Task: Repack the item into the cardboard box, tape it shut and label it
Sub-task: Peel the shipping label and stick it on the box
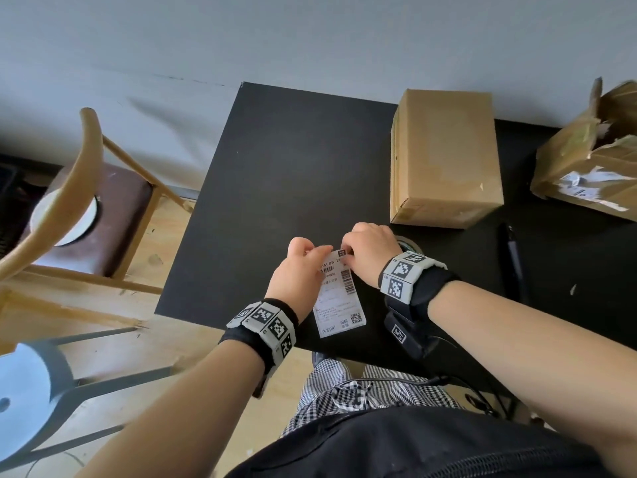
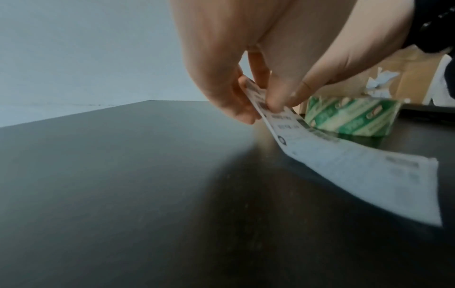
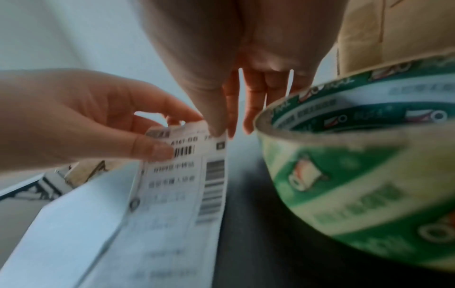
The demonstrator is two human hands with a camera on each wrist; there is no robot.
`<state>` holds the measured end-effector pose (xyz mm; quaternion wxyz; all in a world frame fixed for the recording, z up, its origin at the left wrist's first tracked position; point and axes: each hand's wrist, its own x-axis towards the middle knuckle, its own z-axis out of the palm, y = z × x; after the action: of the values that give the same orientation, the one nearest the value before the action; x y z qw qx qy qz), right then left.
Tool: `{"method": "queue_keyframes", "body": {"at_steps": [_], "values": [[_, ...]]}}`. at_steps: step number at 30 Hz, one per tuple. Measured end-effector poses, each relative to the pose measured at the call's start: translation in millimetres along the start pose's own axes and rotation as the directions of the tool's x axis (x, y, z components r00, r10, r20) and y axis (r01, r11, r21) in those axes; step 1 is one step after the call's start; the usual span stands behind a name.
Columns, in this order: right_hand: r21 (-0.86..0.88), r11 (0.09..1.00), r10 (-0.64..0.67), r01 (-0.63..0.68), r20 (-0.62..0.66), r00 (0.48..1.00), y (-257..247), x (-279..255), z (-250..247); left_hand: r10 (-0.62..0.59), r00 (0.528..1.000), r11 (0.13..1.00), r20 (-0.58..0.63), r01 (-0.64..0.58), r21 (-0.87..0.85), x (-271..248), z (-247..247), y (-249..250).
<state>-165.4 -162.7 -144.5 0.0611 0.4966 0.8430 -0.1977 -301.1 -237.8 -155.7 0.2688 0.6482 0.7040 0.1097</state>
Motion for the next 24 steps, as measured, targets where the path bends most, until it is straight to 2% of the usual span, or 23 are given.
{"method": "queue_keyframes", "body": {"at_steps": [4,6,9,11,13,15,18,19,22,24], "values": [[0.301,0.952,0.075,-0.062,-0.031,0.997,3,-9,-22,-0.029,0.992,0.973,-0.125,-0.001,-0.233,8,-21,4],[0.410,0.910,0.104,-0.066,-0.073,0.992,8,-14,-35,-0.026,0.983,0.955,-0.182,-0.030,-0.297,14,-34,10],[0.531,0.843,0.162,-0.083,-0.103,0.981,13,-21,-57,0.005,0.982,0.929,-0.189,-0.075,-0.362,23,-54,25],[0.643,0.759,0.203,-0.103,-0.084,0.975,17,-26,-69,0.035,0.983,0.913,-0.183,-0.106,-0.394,29,-65,36],[0.706,0.699,0.235,-0.113,-0.077,0.969,19,-30,-81,0.081,0.975,0.924,-0.209,-0.152,-0.351,34,-75,47],[0.724,0.681,0.261,-0.109,-0.101,0.960,22,-32,-92,0.122,0.957,0.953,-0.264,-0.188,-0.239,37,-81,57],[0.756,0.646,0.308,-0.104,-0.133,0.942,27,-34,-105,0.129,0.923,0.980,-0.362,-0.173,-0.093,39,-83,69],[0.781,0.616,0.330,-0.107,-0.133,0.935,29,-35,-109,0.136,0.906,0.983,-0.400,-0.172,-0.056,38,-82,74],[0.891,0.448,0.377,-0.074,-0.114,0.919,31,-39,-117,0.208,0.868,0.973,-0.451,-0.230,0.005,34,-79,89],[0.925,0.379,0.392,-0.041,-0.120,0.912,32,-40,-122,0.192,0.884,0.969,-0.426,-0.240,-0.061,33,-79,98]]}}
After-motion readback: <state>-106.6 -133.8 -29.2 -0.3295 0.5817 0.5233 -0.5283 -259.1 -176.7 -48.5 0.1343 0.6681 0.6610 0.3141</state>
